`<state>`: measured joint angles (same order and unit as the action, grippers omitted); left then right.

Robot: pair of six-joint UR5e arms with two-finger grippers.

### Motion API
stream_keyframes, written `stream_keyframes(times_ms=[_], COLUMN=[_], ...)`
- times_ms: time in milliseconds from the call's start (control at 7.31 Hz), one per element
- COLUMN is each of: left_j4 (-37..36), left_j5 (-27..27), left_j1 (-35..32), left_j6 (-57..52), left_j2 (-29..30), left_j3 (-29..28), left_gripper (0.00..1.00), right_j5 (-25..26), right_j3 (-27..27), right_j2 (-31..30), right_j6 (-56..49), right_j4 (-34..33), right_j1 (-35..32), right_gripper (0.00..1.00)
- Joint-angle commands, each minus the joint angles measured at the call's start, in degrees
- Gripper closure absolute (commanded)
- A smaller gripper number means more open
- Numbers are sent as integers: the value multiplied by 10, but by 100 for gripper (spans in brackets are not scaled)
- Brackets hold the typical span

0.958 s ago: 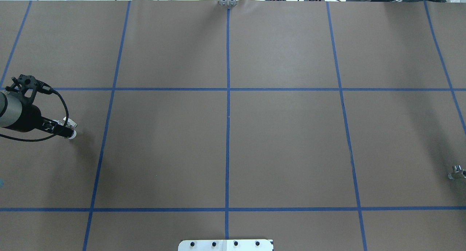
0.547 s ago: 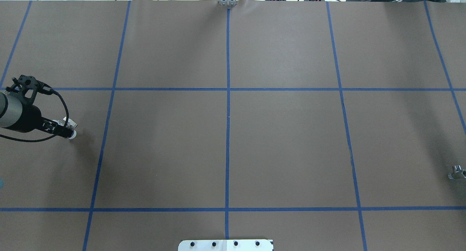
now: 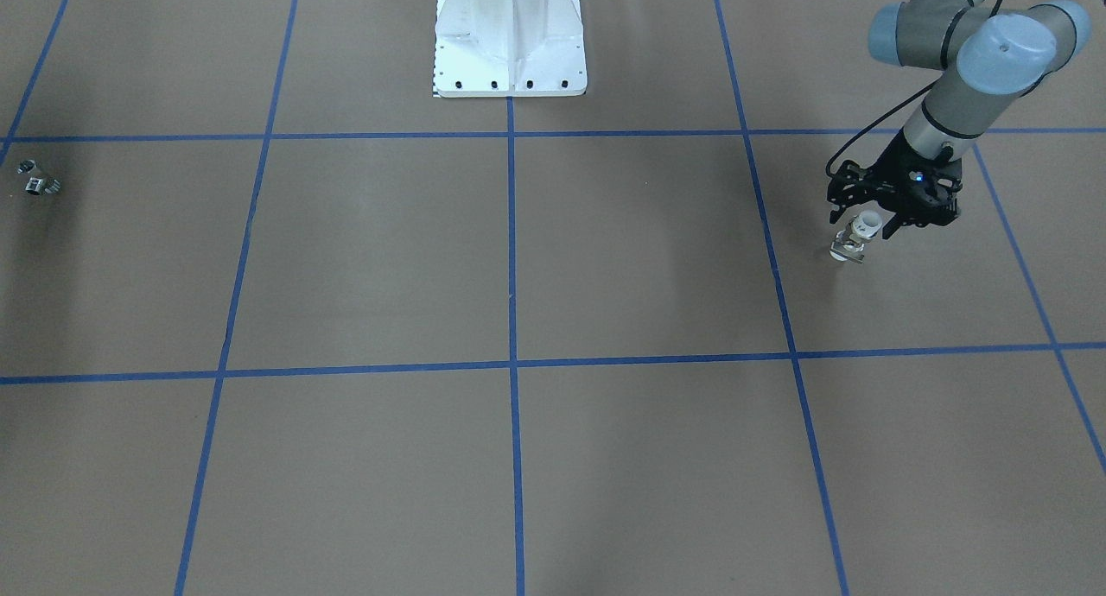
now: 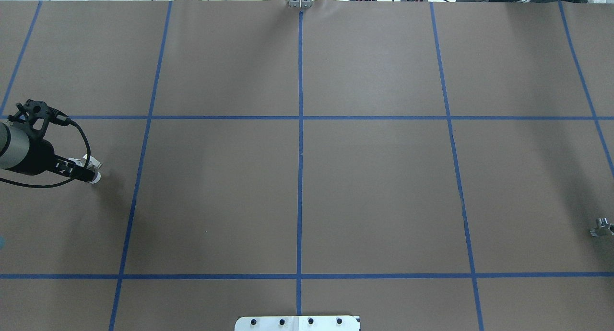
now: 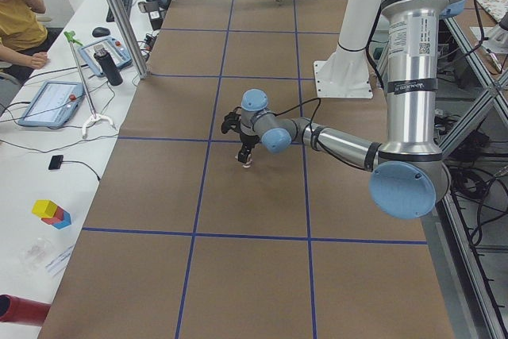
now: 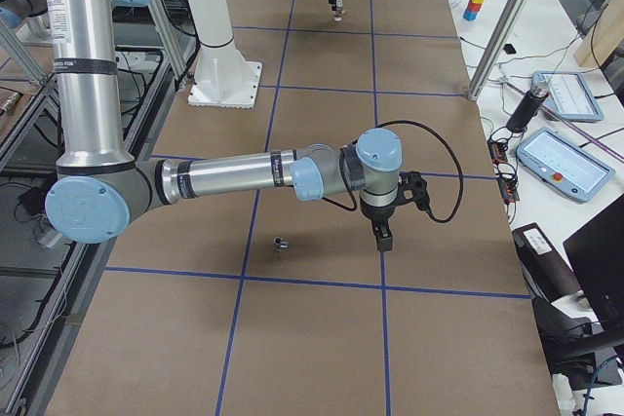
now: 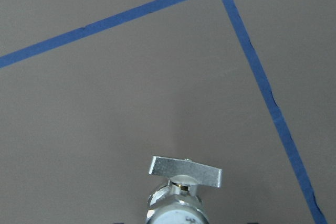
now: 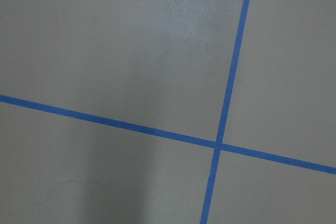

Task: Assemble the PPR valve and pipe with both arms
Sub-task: 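Lower the left gripper onto the chrome T-handle valve and close it, then lift the valve with the left gripper and carry it to the table center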

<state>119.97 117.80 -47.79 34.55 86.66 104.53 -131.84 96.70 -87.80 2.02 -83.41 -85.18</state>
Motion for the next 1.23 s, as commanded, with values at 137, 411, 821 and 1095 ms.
stream_keyframes(times_ms=[137,411,821,1095], left_j4=[0,2,-15,-35], left_j5=[-6,-6,6,2], left_j1=[0,-1,-2,2], left_j6=[-1,-1,24,102], left_j2=[0,0,3,39], left_j3=[0,10,61,65], left_gripper=[62,100,100,100], right_j5=[0,0,1,0], right_j3=[0,1,1,2], right_j2=[0,0,-5,-10], right_j6=[0,1,0,-1], right_j4=[0,0,0,1], right_j1=[0,0,0,0], right_gripper=[0,0,0,0])
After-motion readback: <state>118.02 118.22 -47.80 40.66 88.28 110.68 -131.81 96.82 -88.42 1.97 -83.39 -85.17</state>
